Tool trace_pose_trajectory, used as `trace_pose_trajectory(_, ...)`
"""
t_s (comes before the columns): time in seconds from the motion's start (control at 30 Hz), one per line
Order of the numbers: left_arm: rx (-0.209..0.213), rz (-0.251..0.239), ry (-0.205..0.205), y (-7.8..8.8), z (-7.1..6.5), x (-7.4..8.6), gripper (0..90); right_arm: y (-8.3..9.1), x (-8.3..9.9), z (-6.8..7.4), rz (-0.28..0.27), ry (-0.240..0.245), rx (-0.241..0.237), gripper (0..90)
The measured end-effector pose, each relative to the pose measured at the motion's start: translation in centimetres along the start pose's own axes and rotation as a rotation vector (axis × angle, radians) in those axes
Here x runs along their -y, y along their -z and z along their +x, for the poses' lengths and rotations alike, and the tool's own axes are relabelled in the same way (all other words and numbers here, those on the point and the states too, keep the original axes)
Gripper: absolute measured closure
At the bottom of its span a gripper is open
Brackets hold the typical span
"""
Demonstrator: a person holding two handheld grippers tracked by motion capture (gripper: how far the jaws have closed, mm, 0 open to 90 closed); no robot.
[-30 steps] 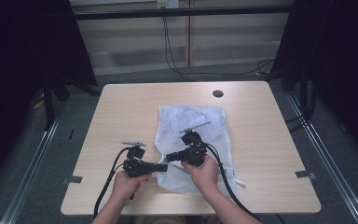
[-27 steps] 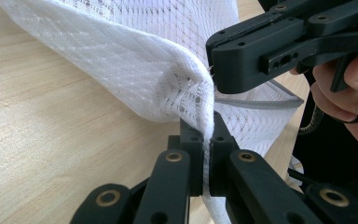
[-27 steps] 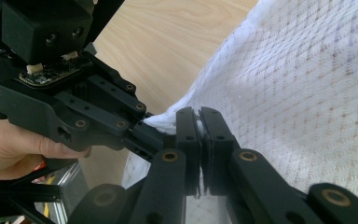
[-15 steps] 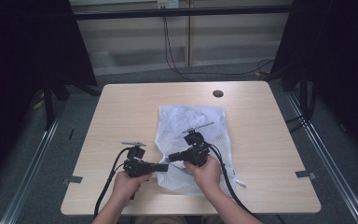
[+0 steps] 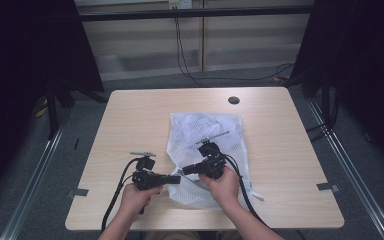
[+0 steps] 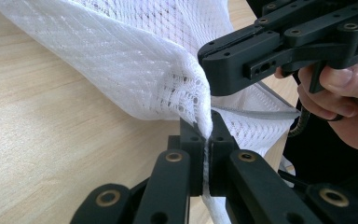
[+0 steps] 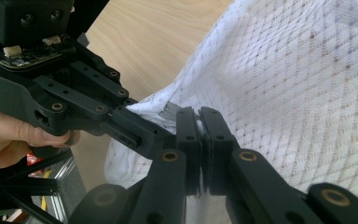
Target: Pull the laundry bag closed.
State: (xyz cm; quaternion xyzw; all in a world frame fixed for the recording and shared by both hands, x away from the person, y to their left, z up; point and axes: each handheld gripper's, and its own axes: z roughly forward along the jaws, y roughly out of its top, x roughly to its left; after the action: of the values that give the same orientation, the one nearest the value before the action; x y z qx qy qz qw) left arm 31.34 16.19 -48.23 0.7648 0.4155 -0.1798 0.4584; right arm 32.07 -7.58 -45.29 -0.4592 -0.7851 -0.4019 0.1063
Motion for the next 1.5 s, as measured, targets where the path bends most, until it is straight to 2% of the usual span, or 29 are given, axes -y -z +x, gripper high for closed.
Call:
trace_pose_trajectory(0.13,0.0,0.0,0.001,0.0,0.0,0.0,88.9,0.1,0.0,-0.2,-0.005,-0.004,0.0,87.3)
trace_pose_trajectory(0.17,0.004,-0.011,0.02,0.0,-0.1,0.0,88.9,0.3,0.0,-0.2,-0.007,-0.001,0.009,87.3)
trace_pose_trajectory(0.37,0.006,-0.019,0.025,0.5,0.3,0.1,88.9,1.0,0.4,-1.3,-0.023,-0.029,0.013,87.3)
trace_pose_trajectory(0.47,0.004,-0.014,0.015,0.5,0.4,0.0,88.9,1.0,0.4,-1.2,-0.024,-0.015,0.023,87.2)
trace_pose_trajectory(0.57,0.01,-0.025,0.035,0.6,0.3,0.0,88.9,1.2,0.4,-1.4,-0.032,-0.018,0.015,87.2)
trace_pose_trajectory(0.6,0.005,-0.024,0.024,0.7,0.4,0.0,88.9,1.2,0.4,-1.4,-0.03,-0.018,0.019,87.2)
trace_pose_trajectory(0.67,0.011,-0.024,0.035,0.6,0.3,0.1,88.9,1.3,0.4,-1.4,-0.034,-0.02,0.014,87.2)
trace_pose_trajectory(0.93,0.007,-0.019,0.03,0.6,0.4,0.1,88.9,1.4,0.5,-1.4,-0.025,-0.012,0.015,87.2)
trace_pose_trajectory(0.97,0.002,-0.019,0.027,0.7,0.4,0.0,88.9,1.4,0.5,-1.3,-0.019,-0.007,0.032,87.3)
trace_pose_trajectory(1.07,0.007,-0.028,0.037,1.0,0.5,0.0,89.0,1.7,0.6,-1.7,-0.025,-0.012,0.039,87.3)
trace_pose_trajectory(1.13,0.011,-0.03,0.041,0.9,0.5,0.1,89.0,2.0,0.7,-2.0,-0.035,-0.024,0.022,87.2)
trace_pose_trajectory(1.23,0.008,-0.027,0.036,0.8,0.5,0.1,88.9,2.0,0.8,-1.8,-0.029,-0.007,0.041,87.2)
trace_pose_trajectory(1.5,0.009,-0.023,0.035,0.8,0.5,0.0,88.9,2.3,0.8,-1.9,-0.029,-0.004,0.032,87.2)
